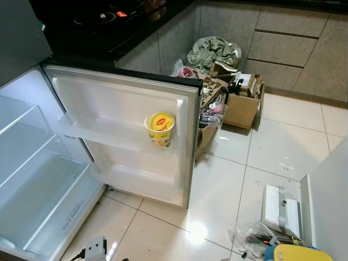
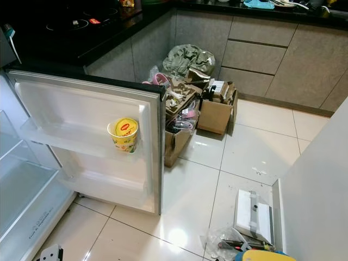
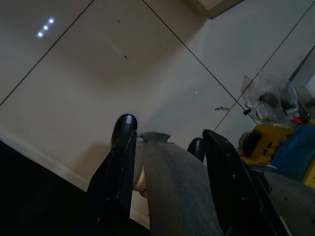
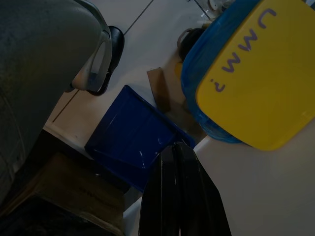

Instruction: Restocking fridge

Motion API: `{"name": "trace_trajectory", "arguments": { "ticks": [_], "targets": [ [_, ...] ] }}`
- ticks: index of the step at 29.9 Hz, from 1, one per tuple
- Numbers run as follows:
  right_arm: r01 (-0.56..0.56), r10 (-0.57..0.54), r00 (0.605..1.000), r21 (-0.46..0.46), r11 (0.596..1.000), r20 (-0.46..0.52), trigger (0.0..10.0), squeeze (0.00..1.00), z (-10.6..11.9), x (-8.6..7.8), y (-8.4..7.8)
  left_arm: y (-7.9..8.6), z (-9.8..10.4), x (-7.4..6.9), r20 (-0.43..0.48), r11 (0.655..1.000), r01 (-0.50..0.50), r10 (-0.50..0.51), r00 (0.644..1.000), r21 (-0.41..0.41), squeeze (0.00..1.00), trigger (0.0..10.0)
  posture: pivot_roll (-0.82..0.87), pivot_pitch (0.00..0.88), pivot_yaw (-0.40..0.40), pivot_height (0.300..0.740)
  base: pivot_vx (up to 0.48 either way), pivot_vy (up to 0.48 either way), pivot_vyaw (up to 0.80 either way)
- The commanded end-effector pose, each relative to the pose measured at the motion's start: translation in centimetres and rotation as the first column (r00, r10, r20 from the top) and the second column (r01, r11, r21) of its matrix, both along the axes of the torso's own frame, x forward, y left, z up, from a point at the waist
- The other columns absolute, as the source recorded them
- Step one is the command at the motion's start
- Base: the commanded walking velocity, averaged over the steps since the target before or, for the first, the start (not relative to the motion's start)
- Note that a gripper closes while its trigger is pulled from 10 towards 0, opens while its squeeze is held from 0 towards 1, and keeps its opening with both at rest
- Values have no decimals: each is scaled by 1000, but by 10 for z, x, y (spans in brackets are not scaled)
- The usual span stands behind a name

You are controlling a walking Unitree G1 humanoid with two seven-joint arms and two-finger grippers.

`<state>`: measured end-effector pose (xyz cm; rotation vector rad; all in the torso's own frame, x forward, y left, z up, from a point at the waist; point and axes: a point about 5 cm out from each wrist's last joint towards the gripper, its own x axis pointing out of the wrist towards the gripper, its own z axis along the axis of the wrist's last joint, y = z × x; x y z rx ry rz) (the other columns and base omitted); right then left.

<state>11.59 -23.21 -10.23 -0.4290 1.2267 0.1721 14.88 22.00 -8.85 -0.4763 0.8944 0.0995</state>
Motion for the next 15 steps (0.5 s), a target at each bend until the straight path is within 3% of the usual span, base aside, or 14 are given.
{"name": "trace_trajectory", "arguments": {
  "ticks": [1, 15],
  "targets": [
    [4, -4, 1000, -5, 1000, -11, 10000, 0, 0, -3, -3, -5, -4, -7, -27, 1000, 6, -6, 1000, -15, 0, 10000, -28, 89, -2, 740, 0, 0, 0],
    [4, -5, 1000, -7, 1000, -14, 10000, 0, 0, -4, -4, -7, -4, -6, -22, 1000, -5, 5, 1000, -22, 0, 10000, -28, 90, -9, 740, 0, 0, 0]
  ]
}}
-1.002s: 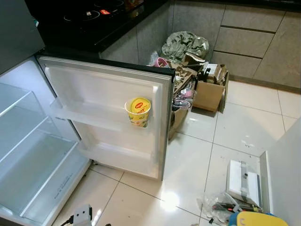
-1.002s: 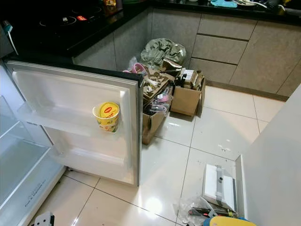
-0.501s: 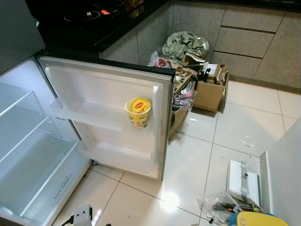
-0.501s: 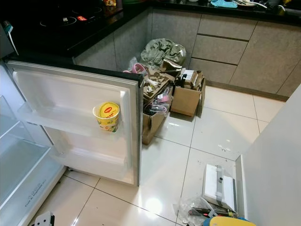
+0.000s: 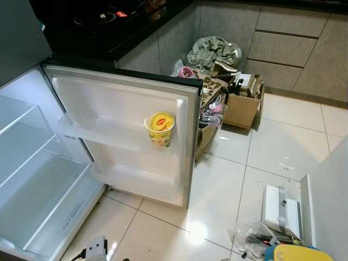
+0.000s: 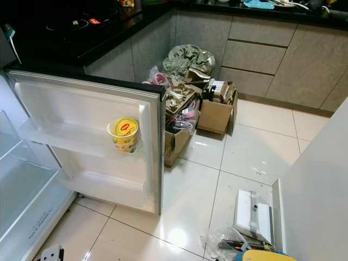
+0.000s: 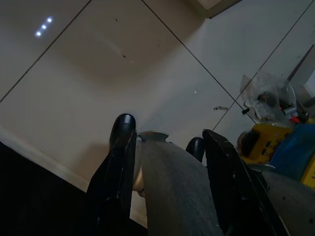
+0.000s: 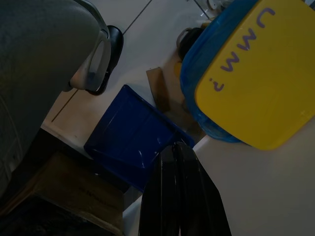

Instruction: Restocking fridge

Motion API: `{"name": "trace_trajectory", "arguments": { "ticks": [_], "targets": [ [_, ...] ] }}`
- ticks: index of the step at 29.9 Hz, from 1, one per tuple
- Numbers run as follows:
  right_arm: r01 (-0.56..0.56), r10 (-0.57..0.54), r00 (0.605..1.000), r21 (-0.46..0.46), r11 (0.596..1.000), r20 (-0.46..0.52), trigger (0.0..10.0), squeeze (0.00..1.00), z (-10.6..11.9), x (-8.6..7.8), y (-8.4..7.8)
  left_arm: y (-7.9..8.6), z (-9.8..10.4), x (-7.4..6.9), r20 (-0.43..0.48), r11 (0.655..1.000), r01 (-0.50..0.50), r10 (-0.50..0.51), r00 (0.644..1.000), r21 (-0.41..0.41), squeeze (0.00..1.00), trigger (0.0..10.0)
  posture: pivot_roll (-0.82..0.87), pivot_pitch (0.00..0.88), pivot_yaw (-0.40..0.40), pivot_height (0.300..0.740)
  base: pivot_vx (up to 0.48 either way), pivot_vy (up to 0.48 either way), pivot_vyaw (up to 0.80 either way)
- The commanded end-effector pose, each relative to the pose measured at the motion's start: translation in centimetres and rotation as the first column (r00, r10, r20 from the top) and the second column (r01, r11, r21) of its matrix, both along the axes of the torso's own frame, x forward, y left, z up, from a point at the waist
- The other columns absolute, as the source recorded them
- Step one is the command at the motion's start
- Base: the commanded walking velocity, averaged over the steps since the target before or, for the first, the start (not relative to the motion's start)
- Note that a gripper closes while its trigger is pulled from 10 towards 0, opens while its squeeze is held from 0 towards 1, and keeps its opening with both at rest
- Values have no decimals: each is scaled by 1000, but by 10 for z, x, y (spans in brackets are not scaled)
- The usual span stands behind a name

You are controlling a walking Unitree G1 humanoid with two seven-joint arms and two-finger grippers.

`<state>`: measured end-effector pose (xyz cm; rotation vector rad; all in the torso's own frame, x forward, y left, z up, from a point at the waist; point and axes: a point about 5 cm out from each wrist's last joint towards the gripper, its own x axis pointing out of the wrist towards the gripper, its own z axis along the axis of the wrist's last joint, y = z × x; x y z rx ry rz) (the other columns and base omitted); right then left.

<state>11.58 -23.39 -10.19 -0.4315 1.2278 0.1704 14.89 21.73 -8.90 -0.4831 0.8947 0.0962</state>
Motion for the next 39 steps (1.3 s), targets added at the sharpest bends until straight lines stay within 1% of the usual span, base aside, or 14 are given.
{"name": "trace_trajectory", "arguments": {
  "ticks": [1, 4, 11, 14, 17, 19, 20, 21, 22, 23, 24, 25, 32, 39],
  "targets": [
    [3, -3, 1000, -6, 1000, -13, 10000, 0, 0, -4, -3, -6, -4, -6, -21, 1000, -7, 6, 1000, -17, 0, 10000, -30, 88, -15, 740, 0, 0, 0],
    [4, -4, 1000, -9, 1000, -11, 10000, 0, 0, -3, -4, -6, -4, -6, -20, 1000, -10, 10, 1000, -20, 0, 10000, -33, 95, -17, 740, 0, 0, 0],
    [84, -82, 996, -41, 996, 47, 10000, 0, 6, 4, -18, -8, -5, -10, -14, 999, -14, 13, 1000, -29, 0, 10000, -42, 97, -16, 740, 0, 0, 0],
    [257, -249, 956, -38, 966, 158, 10000, 0, 16, 17, -37, -9, -5, -8, -12, 1000, -12, 11, 1000, -26, 0, 10000, -48, 97, -21, 740, 0, 0, 0],
    [302, -289, 935, -36, 953, 205, 10000, 0, 22, 25, -44, -9, -4, -8, -11, 1000, -11, 11, 1000, -26, 0, 10000, -54, 96, -18, 740, 0, 0, 0],
    [388, -372, 867, 20, 922, 331, 10000, 0, 38, 50, -58, -10, -4, -6, -9, 1000, -1, 1, 1000, -27, 0, 10000, -61, 96, -17, 740, 0, 0, 0],
    [388, -372, 867, 20, 922, 331, 10000, 0, 38, 50, -58, -10, -4, -6, -9, 1000, -1, 1, 1000, -27, 0, 10000, -61, 96, -17, 740, 0, 0, 0],
    [413, -401, 831, 57, 909, 385, 10000, 0, 47, 62, -63, -10, -4, -6, -9, 1000, 4, -4, 1000, -26, 0, 10000, -65, 96, -17, 740, 0, 0, 0],
    [424, -439, 765, 144, 894, 471, 10000, 0, 63, 87, -67, -10, -4, -5, -10, 1000, 8, -9, 1000, -22, 0, 10000, -68, 93, -16, 740, 0, 0, 0],
    [422, -447, 743, 169, 890, 498, 10000, 0, 70, 95, -68, -10, -4, -4, -10, 1000, 8, -9, 1000, -22, 0, 10000, -68, 88, -17, 740, 0, 0, 0],
    [422, -447, 743, 169, 890, 498, 10000, 0, 70, 95, -68, -10, -4, -4, -10, 1000, 8, -9, 1000, -22, 0, 10000, -68, 88, -17, 740, 0, 0, 0],
    [406, -443, 723, 192, 893, 530, 10000, 0, 78, 106, -69, -11, -4, -4, -12, 1000, 10, -10, 1000, -20, 0, 10000, -67, 82, -19, 740, 0, 0, 0],
    [373, -427, 716, 215, 903, 552, 10000, 0, 85, 119, -65, -12, -4, -3, -11, 1000, 8, -8, 1000, -21, 0, 10000, -60, 78, -24, 740, 0, 0, 0],
    [368, -437, 740, 236, 899, 512, 10000, 0, 75, 113, -54, -12, -4, -4, -14, 1000, -3, 2, 1000, -20, 0, 10000, -59, 82, -28, 740, 0, 0, 0]
  ]
}}
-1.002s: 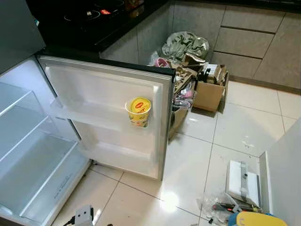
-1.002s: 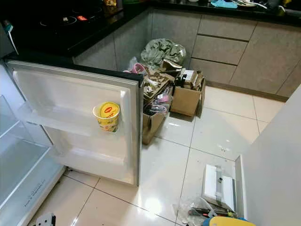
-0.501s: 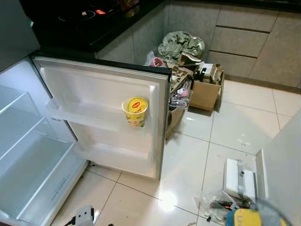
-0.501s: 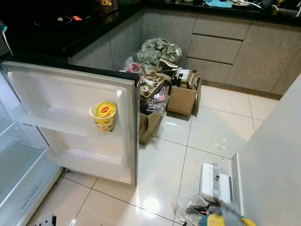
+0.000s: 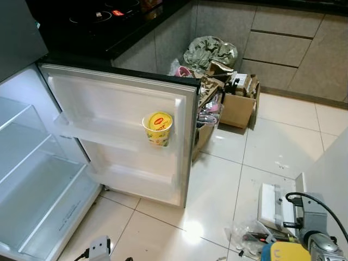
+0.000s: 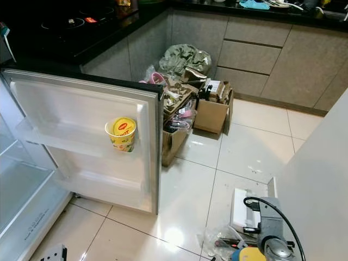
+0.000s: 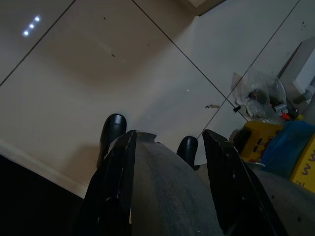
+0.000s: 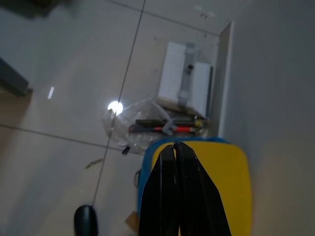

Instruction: Restocking fridge

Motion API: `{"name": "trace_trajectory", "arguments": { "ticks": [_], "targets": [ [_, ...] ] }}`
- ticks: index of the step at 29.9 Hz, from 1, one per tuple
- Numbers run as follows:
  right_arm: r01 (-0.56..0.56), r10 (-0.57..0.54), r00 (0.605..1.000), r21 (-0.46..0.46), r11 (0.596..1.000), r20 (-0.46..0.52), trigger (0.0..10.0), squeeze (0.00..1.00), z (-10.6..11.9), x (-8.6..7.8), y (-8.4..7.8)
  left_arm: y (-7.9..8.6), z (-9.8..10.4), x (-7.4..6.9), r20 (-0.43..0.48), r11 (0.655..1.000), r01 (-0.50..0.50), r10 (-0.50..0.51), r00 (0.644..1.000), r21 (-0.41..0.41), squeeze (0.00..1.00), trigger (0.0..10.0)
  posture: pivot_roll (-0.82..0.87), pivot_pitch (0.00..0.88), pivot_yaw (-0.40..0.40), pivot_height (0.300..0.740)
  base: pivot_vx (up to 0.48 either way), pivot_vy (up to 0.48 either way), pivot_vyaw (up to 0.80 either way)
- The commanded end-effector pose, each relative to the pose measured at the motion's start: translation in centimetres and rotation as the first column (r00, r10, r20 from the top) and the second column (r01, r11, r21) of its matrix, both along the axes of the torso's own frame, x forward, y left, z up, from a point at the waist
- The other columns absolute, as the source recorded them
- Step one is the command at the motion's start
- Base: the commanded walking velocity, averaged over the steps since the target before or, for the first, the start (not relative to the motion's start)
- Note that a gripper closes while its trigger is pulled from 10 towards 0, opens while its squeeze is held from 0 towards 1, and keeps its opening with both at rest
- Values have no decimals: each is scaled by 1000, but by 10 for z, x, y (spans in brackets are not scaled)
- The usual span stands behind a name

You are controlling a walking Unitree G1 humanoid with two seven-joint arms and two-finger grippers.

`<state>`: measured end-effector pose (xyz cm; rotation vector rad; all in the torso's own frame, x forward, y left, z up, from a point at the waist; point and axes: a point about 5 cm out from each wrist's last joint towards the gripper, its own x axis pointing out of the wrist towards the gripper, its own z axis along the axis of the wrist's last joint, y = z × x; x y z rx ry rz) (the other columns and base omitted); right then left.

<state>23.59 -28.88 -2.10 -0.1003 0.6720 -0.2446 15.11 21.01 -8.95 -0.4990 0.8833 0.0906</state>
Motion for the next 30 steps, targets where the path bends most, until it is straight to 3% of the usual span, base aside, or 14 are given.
{"name": "trace_trajectory", "arguments": {
  "ticks": [1, 5, 8, 9, 16, 22, 30],
  "targets": [
    [13, -12, 1000, 20, 1000, -23, 10000, 0, -6, -7, 1, -5, -3, -6, -26, 1000, 2, -2, 1000, -5, 0, 10000, -59, 82, -28, 740, 0, 0, 0],
    [-26, 27, 997, 24, 999, -67, 10000, 0, -14, -15, 6, -5, -4, -8, -32, 1000, 3, -3, 999, -6, 0, 10000, -62, 82, -25, 740, 0, 0, 0],
    [-68, 73, 983, 37, 997, -166, 10000, 0, -30, -35, 15, -6, -4, -7, -32, 1000, 3, -3, 999, -9, 0, 10000, -61, 82, -28, 740, 0, 0, 533],
    [-68, 73, 983, 37, 997, -166, 10000, 0, -30, -35, 15, -6, -4, -7, -32, 1000, 3, -3, 999, -9, 0, 10000, -61, 82, -28, 740, 0, 0, 800],
    [-104, 122, 936, 71, 992, -331, 10000, 0, -59, -81, 30, -8, -5, -8, -39, 1000, 17, -17, 999, -4, 0, 10000, -58, 85, -24, 740, 0, 0, 798],
    [-105, 128, 914, 81, 991, -385, 10000, 0, -67, -99, 32, -6, -6, -11, -47, 999, 37, -37, 998, 17, 0, 10000, -55, 89, -23, 740, 0, 0, 794],
    [-96, 114, 912, 66, 993, -394, 10000, 0, -67, -100, 31, -7, -7, -15, -64, 996, 88, -86, 994, 25, 0, 10000, -58, 87, -21, 740, 0, -161, 288]
  ]
}}
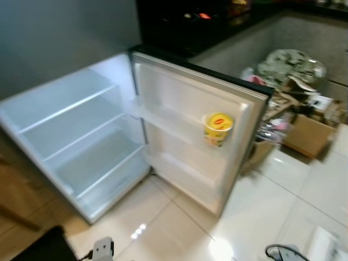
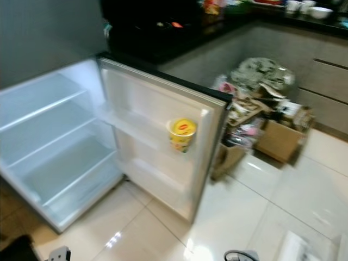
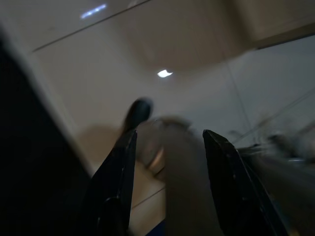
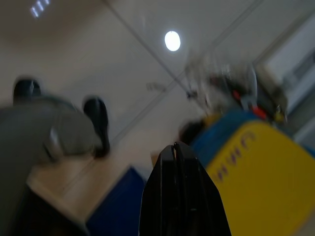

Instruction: Restocking fridge

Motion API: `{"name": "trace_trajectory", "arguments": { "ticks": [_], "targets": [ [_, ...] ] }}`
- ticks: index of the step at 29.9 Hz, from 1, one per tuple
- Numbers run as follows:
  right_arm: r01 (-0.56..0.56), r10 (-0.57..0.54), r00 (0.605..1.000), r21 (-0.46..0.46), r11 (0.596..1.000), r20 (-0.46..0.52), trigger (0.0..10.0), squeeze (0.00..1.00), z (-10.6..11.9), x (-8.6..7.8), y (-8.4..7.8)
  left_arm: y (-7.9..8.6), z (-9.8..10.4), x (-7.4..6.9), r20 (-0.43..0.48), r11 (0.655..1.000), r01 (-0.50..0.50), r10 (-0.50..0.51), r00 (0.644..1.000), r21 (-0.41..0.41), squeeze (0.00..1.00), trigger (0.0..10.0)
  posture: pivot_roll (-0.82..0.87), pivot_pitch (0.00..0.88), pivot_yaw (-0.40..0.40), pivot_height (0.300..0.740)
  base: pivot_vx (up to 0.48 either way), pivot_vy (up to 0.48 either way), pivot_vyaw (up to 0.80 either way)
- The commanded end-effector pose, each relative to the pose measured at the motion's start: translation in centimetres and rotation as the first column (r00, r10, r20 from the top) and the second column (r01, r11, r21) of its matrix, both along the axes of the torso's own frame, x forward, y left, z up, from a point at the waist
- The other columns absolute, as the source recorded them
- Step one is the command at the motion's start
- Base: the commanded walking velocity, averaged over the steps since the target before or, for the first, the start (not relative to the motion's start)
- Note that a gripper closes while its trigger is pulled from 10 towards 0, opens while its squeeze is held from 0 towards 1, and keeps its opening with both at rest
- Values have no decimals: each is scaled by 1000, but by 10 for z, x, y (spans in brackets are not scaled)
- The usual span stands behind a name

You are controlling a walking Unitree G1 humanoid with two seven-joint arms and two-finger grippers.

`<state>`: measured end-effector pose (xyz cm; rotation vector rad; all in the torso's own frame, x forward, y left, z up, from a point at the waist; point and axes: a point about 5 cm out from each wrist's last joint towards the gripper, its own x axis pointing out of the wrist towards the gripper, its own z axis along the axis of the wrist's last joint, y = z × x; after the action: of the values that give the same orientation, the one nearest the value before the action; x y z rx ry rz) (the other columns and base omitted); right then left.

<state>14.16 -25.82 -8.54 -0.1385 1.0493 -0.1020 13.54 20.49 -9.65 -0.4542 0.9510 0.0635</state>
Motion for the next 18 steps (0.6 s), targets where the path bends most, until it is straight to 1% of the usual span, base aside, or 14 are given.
{"name": "trace_trajectory", "arguments": {
  "ticks": [1, 4, 7, 14, 17, 18],
  "targets": [
    [3, -3, 1000, -7, 1000, -26, 10000, 0, -3, -6, 1, -2, 0, 1, -8, 999, 35, -35, 999, 5, 0, 10000, -58, 87, -21, 740, 0, -469, 0],
    [1, -1, 1000, -11, 1000, -29, 10000, 0, -3, -6, 1, -4, -1, 0, -9, 999, 36, -36, 999, -5, 0, 10000, -58, 87, -21, 740, 0, -469, 0],
    [-1, 0, 999, -15, 1000, -36, 10000, 0, -4, -7, 1, -4, -1, 0, -15, 1000, 19, -19, 1000, -1, 0, 10000, -60, 88, -18, 740, 0, 0, 0],
    [0, -1, 999, -32, 999, -44, 10000, 0, -4, -10, -1, -3, -1, 1, -18, 1000, 24, -24, 1000, 8, 0, 10000, -63, 86, -17, 740, 0, 0, 0],
    [41, -41, 999, -39, 998, 13, 10000, 0, 2, -1, -6, -2, -1, 1, -18, 1000, 27, -27, 999, 10, 0, 10000, -63, 86, -17, 740, 0, 0, 0],
    [93, -91, 993, -33, 995, 73, 10000, 0, 8, 9, -12, -2, 0, 1, -17, 999, 30, -30, 999, 12, 0, 10000, -63, 86, -17, 740, 0, 0, 0]
  ]
}}
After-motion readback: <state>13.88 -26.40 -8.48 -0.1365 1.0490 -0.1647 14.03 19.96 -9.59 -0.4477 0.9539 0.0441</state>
